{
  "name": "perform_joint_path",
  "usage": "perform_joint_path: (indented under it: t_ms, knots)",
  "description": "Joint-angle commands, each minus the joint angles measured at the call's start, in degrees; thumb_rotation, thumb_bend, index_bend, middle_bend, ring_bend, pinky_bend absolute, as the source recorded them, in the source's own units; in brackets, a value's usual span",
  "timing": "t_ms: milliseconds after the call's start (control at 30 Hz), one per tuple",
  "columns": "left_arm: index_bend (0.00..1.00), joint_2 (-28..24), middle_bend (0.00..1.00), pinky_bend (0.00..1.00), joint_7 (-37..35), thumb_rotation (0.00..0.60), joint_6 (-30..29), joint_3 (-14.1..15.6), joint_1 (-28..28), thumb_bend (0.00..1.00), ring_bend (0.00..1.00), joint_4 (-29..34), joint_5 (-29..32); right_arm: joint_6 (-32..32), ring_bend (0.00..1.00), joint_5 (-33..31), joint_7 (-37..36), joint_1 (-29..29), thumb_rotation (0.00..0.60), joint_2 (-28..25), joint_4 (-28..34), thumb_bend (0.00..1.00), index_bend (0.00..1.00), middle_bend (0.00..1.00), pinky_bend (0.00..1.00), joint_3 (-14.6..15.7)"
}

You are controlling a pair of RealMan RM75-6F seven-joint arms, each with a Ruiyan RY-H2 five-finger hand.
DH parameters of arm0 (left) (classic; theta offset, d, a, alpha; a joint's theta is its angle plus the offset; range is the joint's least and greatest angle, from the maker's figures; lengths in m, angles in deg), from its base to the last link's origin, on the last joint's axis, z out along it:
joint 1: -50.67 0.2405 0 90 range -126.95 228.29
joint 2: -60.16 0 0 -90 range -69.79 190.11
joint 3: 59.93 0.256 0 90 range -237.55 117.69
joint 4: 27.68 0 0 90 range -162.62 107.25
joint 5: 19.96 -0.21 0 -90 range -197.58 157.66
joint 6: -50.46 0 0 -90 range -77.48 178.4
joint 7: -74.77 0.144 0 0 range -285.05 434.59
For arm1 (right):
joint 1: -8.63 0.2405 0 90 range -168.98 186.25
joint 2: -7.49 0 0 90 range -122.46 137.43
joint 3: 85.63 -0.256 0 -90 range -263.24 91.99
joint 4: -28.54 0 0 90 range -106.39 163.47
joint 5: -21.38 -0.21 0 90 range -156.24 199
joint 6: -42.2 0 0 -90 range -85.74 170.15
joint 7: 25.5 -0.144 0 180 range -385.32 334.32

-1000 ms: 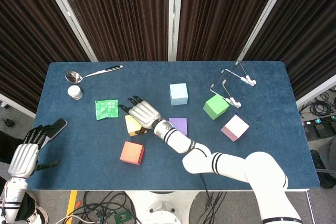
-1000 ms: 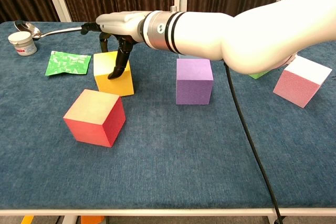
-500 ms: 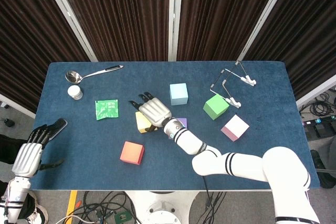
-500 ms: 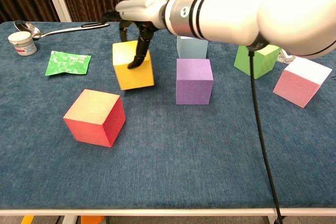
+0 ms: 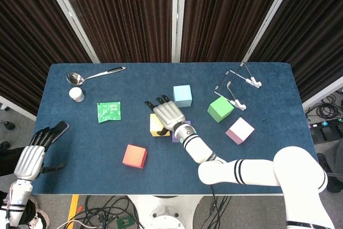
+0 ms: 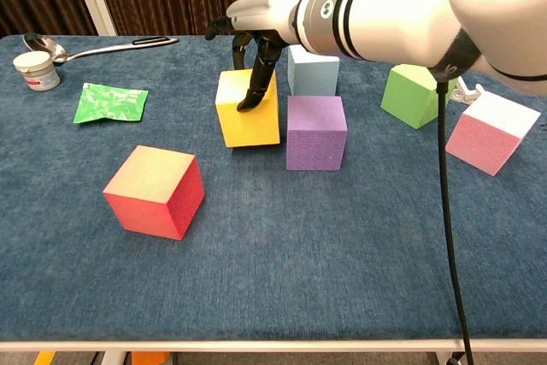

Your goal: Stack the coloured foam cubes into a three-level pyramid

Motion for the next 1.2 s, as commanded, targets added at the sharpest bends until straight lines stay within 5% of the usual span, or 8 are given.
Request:
perform_joint_path:
  t_ms: [33, 1200]
  knots:
    - [0.15, 0.0, 0.09, 0.08, 0.0, 0.6, -0.1, 0.0, 0.0, 0.0, 0.0, 0.0, 0.0, 1.7, 0.07, -0.6, 0.8, 0.0, 0.6, -0.1, 1.9, 0.13, 0.0, 0.64, 0.0, 0.3]
    - [0.15, 1.3, 0.09, 0.07, 1.7, 0.6, 0.4, 0.3, -0.2, 0.0, 0.0, -1.4, 0.2, 3.6, 0.08, 5.8, -1.0, -5.0, 0.6, 1.7, 2.2, 0.13, 0.0, 0.63, 0.0, 2.1]
